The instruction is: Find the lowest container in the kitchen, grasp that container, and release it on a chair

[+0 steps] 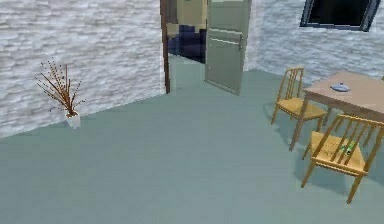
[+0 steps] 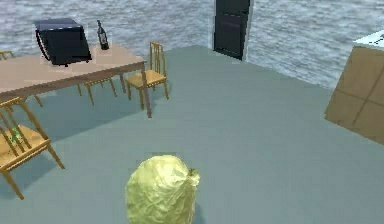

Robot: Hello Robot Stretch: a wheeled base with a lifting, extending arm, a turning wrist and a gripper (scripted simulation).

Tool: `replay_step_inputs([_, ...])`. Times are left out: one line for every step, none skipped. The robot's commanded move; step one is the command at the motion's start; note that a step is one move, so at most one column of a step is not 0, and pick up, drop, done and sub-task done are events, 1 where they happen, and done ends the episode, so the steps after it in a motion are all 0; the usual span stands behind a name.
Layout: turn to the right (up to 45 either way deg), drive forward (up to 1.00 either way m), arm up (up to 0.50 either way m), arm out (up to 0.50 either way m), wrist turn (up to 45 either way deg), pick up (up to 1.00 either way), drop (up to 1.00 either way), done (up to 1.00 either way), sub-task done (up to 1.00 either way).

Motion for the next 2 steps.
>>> replay_step_inputs([6.0, 0.0, 0.0, 0.0, 0.0, 0.0, 0.0, 0.0, 0.0])
replay_step_inputs([0.0, 0.55, 0.0, 0.0, 0.0, 0.0, 0.0, 0.0, 0.0])
